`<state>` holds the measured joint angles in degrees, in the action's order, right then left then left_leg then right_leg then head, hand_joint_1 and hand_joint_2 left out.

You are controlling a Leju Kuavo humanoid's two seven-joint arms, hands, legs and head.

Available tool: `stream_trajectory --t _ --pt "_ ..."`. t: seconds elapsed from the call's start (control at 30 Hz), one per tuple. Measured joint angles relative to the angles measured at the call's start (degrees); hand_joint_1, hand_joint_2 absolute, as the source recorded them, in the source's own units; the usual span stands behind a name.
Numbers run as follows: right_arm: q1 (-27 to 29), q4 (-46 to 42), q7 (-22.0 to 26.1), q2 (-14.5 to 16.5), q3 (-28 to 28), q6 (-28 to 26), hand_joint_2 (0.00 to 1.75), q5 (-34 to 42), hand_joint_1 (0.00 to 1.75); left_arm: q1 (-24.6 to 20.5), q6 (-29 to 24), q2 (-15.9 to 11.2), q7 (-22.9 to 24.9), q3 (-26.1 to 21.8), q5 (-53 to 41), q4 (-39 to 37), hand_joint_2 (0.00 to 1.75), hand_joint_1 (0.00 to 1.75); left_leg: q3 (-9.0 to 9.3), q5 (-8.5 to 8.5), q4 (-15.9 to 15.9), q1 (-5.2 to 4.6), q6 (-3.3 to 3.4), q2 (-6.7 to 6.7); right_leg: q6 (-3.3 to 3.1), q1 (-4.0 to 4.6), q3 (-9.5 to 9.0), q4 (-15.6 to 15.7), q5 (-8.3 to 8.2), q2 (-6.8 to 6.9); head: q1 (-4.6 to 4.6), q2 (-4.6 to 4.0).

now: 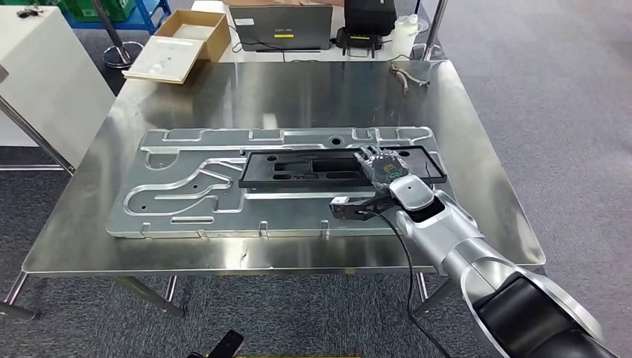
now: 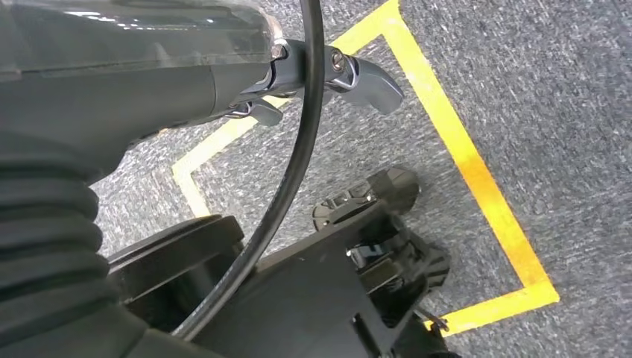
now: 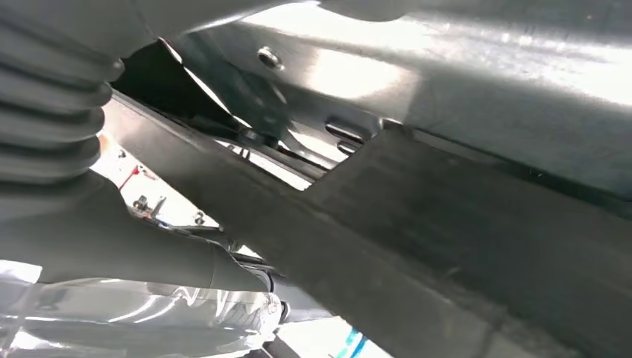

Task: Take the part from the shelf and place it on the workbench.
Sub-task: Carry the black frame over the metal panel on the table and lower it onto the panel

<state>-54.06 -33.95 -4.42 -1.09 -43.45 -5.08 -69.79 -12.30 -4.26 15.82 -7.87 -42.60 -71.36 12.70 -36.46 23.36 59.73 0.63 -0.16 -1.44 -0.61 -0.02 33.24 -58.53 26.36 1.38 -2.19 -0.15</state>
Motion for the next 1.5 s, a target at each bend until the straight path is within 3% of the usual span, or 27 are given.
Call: stream_trajectory --t 0.1,0.17,0.23,0.3,0.33,0.37,0.43,0.47,0.53,0.63,0.7,0.77,0.8,0.83,0.87,0.93,1.0,1.13,1.2,1.27,1.3,1.33,1.37,1.4,1.47,1.5 --pt "0.0 0.1 0.0 -0.3 0.0 0.0 0.0 0.0 0.0 0.1 0.0 0.0 0.0 0.0 0.0 0.0 1.75 0.0 0.39 -0.12 -0.8 -0.1 0.82 0.02 0.92 -0.14 -0.04 0.0 0.29 -0.07 -0.02 0.0" --pt "0.0 0.3 0.0 -0.3 0.0 0.0 0.0 0.0 0.0 -0.1 0.0 0.0 0.0 0.0 0.0 0.0 0.87 0.0 0.72 -0.34 -1.3 0.17 1.42 0.04 1.51 -0.35 0.93 -2.2 1.83 -0.25 -0.01 0.0" --pt "0.1 0.5 0.0 -0.1 0.0 0.0 0.0 0.0 0.0 -0.2 0.0 0.0 0.0 0.1 0.2 0.0 0.0 0.0 0.81 -0.32 -1.4 0.18 1.81 0.03 1.94 -0.63 4.19 -8.8 4.94 -0.58 0.0 0.0" --pt "0.5 0.8 0.0 0.2 0.0 -0.1 0.0 0.0 0.0 -0.2 0.0 0.0 0.0 0.1 0.7 0.0 0.0 0.0 0.85 -0.19 -1.4 0.16 2.02 0.03 2.26 -0.93 7.62 -15.0 6.5 -0.73 0.0 0.0" --pt "0.7 0.9 0.0 0.3 0.0 -0.1 0.0 0.0 0.0 -0.2 0.0 0.1 -0.1 0.1 0.9 0.0 0.0 0.0 0.94 -0.09 -1.3 0.16 2.04 -0.01 2.35 -1.1 8.13 -15.3 5.69 -0.73 0.0 0.0" --pt "0.8 1.0 -0.1 0.3 0.0 -0.2 0.0 0.0 0.0 -0.2 0.0 0.1 -0.1 0.1 1.0 0.0 0.0 0.0 1.09 0.05 -1.3 0.17 1.99 -0.04 2.36 -1.24 7.56 -13.5 3.89 -0.69 0.0 0.0" --pt "0.7 1.1 -0.2 0.4 0.0 -0.2 0.0 0.0 0.0 -0.1 0.1 0.1 -0.1 0.1 1.1 0.0 0.0 0.0 1.44 0.43 -1.2 0.1 1.65 -0.06 2.11 -1.29 4.44 -6.3 -0.26 -0.25 0.0 0.0" --pt "0.6 1.1 -0.3 0.5 0.0 -0.3 0.0 0.0 0.0 -0.1 0.1 0.1 -0.1 0.1 1.1 0.0 0.0 0.0 1.49 0.62 -1.1 -0.01 1.39 -0.03 1.86 -1.13 3.03 -3.0 -1.36 -0.02 -0.01 0.0" --pt "0.6 1.1 -0.3 0.6 0.0 -0.3 0.0 0.0 0.0 -0.1 0.2 0.1 -0.1 0.1 1.2 0.0 0.0 0.0 1.45 0.75 -1.1 -0.2 0.78 0.11 1.37 -0.76 1.93 -0.4 -1.46 0.18 -0.01 0.0" --pt "0.6 1.2 -0.4 0.6 0.0 -0.4 0.0 0.0 0.0 -0.1 0.3 0.1 -0.2 0.1 1.7 0.0 0.0 0.0 1.34 1.48 -0.5 -0.18 -0.23 0.3 0.44 -0.93 1.75 0.2 -1.81 0.06 -0.01 0.0" --pt "0.7 1.2 -0.4 0.5 0.0 -1.0 0.0 0.0 0.0 -0.1 0.6 0.1 -0.3 0.1 2.2 0.0 0.0 0.0 -0.2 4.63 3.6 -0.07 -0.84 0.39 -0.14 -1.11 1.67 0.6 -2.13 0.31 -0.01 0.0" --pt "0.8 1.2 -0.3 0.3 0.0 -1.7 0.0 -0.1 0.0 0.0 0.8 0.1 -0.3 0.1 2.5 0.0 0.0 0.0 -3.14 8.64 11.0 -0.01 -1.29 0.44 -0.39 -1.0 1.86 0.5 -2.21 0.5 -0.01 0.0" --pt "0.8 1.3 -0.2 0.0 0.0 -2.1 0.0 -0.2 0.0 0.1 0.9 0.1 -0.4 0.1 2.7 0.0 0.0 0.0 -4.21 9.68 13.8 0.03 -1.47 0.46 -0.4 -0.96 1.99 0.4 -2.24 0.57 -0.01 0.0" --pt "0.9 1.3 -0.1 -0.1 0.0 -2.4 0.0 -0.3 0.0 0.2 0.9 0.1 -0.4 0.1 2.8 0.0 0.0 0.0 -4.41 9.68 14.7 0.06 -1.59 0.48 -0.39 -0.96 2.12 0.3 -2.27 0.62 -0.01 0.0" --pt "0.9 1.2 0.0 -0.3 0.0 -2.5 0.0 -0.4 0.0 0.2 0.9 0.1 -0.4 0.1 2.9 0.0 0.0 0.0 -3.57 8.66 13.5 0.1 -1.65 0.5 -0.36 -0.99 2.26 0.1 -2.29 0.62 -0.01 0.0" --pt "0.8 0.9 0.1 -0.7 0.0 -2.6 0.0 -0.6 0.0 0.2 0.9 0.1 -0.3 0.1 3.0 0.0 0.0 0.0 0.27 5.48 6.4 0.26 -1.68 0.3 -0.15 -1.05 2.57 -0.4 -2.32 0.6 -0.01 0.0" --pt "0.7 0.2 0.2 -1.2 0.0 -2.4 0.0 -0.9 0.0 0.1 0.9 0.1 -0.3 0.1 3.0 0.0 0.0 0.0 2.68 3.55 1.1 0.25 -1.08 -0.16 0.43 -0.95 2.95 -0.9 -2.49 0.41 0.0 0.0" --pt "0.5 -0.5 0.2 -1.6 0.0 -2.1 0.0 -1.1 0.0 0.1 0.9 0.1 -0.3 0.1 3.1 0.0 0.0 0.0 2.32 2.09 0.1 0.04 1.08 -0.2 2.02 -0.99 3.66 -1.0 -2.77 0.15 0.01 0.0" --pt "0.5 -0.5 0.2 -1.4 0.0 -2.0 0.0 -1.2 0.0 0.0 0.9 0.1 -0.3 0.1 3.1 0.0 0.0 0.0 1.53 1.02 -0.3 0.13 2.11 -0.03 2.36 -1.19 5.08 -4.2 0.51 -0.24 0.01 0.0" --pt "0.6 -0.5 0.1 -1.0 0.0 -2.0 0.0 -1.3 0.0 -0.1 1.0 0.1 -0.3 0.1 3.2 0.0 0.0 0.0 0.39 0.16 -0.3 -0.04 2.55 0.07 2.43 -1.27 7.16 -11.4 5.61 -0.58 0.0 0.0" --pt "0.6 -0.5 0.1 -0.8 0.0 -2.0 0.0 -1.4 0.0 -0.1 1.0 0.1 -0.2 0.1 3.2 0.0 0.0 0.0 -0.18 -0.25 -0.2 -0.18 2.64 0.1 2.42 -1.26 7.8 -14.6 7.24 -0.65 0.0 0.0" --pt "0.7 -0.5 0.1 -0.7 0.0 -2.0 0.0 -1.4 0.0 -0.1 1.0 0.1 -0.2 0.1 3.3 0.0 0.0 0.0 -0.74 -0.67 -0.2 -0.33 2.69 0.1 2.33 -1.24 7.71 -16.3 7.84 -0.68 0.0 0.0" --pt "0.8 -0.5 0.1 -0.7 0.0 -2.0 0.0 -1.5 0.0 -0.1 1.0 0.1 -0.2 0.1 3.3 0.0 0.0 0.0 -1.25 -1.08 -0.2 -0.49 2.71 0.06 2.11 -1.18 6.57 -15.8 7.32 -0.69 0.0 0.0" --pt "0.7 -0.5 0.1 -0.7 0.0 -2.0 0.0 -1.5 0.0 -0.1 1.0 0.1 -0.1 0.1 3.4 0.0 0.0 0.0 -1.69 -1.48 -0.1 -0.66 2.72 0.02 1.73 -1.02 4.43 -13.4 6.09 -0.68 0.0 0.0" --pt "0.5 -0.6 0.1 -0.7 0.0 -2.0 0.0 -1.6 0.0 -0.1 1.1 0.2 -0.1 0.1 3.5 0.0 0.0 0.0 -2.34 -2.27 -0.1 -0.94 2.58 0.0 0.56 -0.44 -1.11 -5.3 4.22 -0.27 -0.01 0.0" --pt "0.3 -0.7 0.1 -0.7 0.0 -2.0 0.0 -1.6 0.0 -0.1 1.1 0.2 -0.1 0.1 3.5 0.0 0.0 0.0 -2.54 -2.67 -0.2 -0.96 2.39 0.04 0.19 -0.13 -3.03 -2.2 3.82 -0.03 0.0 0.0"
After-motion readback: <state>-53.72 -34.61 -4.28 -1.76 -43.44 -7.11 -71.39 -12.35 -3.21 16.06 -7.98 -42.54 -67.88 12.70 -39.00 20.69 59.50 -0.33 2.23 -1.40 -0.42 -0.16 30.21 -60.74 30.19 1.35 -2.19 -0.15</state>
